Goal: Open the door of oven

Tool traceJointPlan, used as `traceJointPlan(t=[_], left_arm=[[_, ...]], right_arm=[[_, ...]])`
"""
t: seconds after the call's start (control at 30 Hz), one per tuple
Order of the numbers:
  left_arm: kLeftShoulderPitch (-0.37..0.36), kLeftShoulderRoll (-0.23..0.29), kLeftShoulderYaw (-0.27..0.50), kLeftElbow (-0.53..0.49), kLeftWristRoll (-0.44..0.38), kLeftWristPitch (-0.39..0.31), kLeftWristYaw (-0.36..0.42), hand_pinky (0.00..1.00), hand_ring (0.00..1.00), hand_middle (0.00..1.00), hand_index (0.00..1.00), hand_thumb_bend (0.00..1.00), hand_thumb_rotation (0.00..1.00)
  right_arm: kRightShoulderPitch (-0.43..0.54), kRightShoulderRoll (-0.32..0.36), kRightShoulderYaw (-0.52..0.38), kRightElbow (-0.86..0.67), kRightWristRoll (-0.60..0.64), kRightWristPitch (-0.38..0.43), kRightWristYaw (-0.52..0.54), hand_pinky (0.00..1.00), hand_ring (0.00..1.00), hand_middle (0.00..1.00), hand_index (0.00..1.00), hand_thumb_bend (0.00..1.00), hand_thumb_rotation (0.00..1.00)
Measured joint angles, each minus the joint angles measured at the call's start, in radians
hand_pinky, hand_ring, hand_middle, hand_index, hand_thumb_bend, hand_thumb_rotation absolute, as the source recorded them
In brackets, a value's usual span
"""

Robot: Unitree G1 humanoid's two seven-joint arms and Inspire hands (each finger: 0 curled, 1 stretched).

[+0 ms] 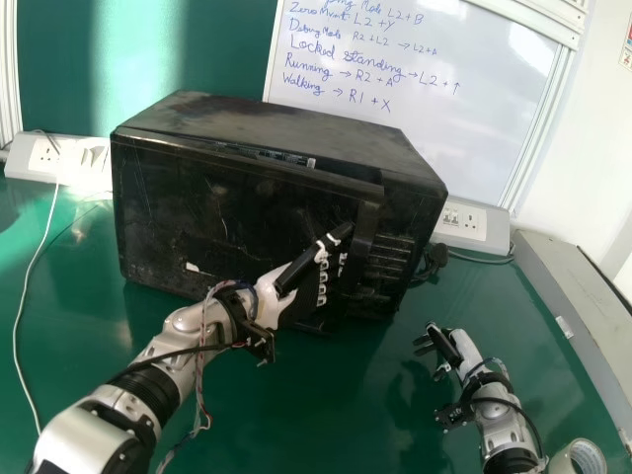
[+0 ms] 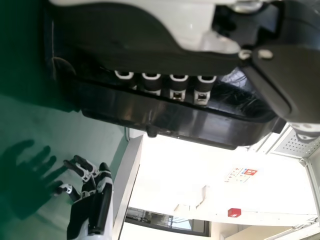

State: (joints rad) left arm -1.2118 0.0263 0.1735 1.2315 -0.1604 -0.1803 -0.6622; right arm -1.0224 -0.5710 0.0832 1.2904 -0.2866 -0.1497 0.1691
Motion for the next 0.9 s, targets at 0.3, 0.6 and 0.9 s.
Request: traceJointPlan(t=[0.3,0.6,0.9], left_arm=[[-0.001,0.013,-0.003,0.0,0.017,-0.012,-0.048,0.67,0.81,0.83,0.81,1.0,0.78],[-0.002,0.021,-0.008,0.0,0.029,-0.012,-0.101,0.66,0.81,0.83,0.77,1.0,0.79],[-0.038,0.051,-0.044,0.0,0.052,0.016,-0.257,0.64,0.78,0.81,0.69,1.0,0.8]], right_arm=[[-0.005,0.001,-0.002,0.0,0.002,0.009,0.002,0.32,0.38,0.48,0.5,0.49,0.16],[-0.005,0.0,0.0,0.0,0.0,0.009,0.002,0.32,0.39,0.48,0.5,0.49,0.16],[-0.014,-0.001,0.009,0.001,-0.012,0.017,0.002,0.32,0.38,0.48,0.5,0.49,0.16]])
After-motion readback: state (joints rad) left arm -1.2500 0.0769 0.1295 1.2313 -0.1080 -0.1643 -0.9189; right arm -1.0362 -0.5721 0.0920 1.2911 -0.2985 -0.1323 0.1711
